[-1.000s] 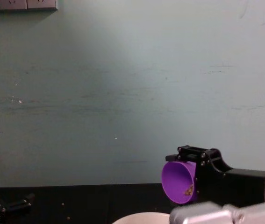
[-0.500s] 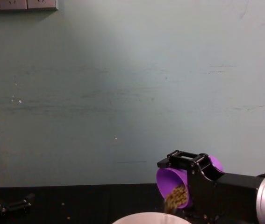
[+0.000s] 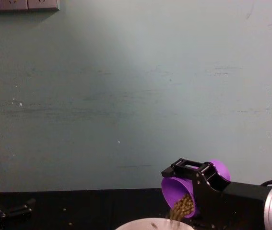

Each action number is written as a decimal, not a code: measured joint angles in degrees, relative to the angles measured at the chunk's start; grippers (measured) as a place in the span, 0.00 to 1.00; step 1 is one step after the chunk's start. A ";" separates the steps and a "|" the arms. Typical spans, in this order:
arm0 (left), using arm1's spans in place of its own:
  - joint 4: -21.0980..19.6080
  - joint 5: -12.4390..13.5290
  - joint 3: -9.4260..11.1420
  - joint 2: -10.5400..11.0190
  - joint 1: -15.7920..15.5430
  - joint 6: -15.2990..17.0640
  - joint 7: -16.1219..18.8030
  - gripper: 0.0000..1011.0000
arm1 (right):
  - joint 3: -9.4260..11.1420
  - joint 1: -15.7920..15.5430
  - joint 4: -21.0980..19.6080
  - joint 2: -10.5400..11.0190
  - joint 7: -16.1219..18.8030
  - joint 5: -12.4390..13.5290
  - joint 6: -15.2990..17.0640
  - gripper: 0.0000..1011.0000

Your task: Pick up the cup and pour the mung beans from the cup into the bowl.

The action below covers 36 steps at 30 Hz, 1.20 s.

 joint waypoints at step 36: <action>0.00 0.00 0.00 0.00 0.00 0.00 0.00 1.00 | -6.43 2.31 -1.58 2.60 -1.67 -14.70 4.93 0.75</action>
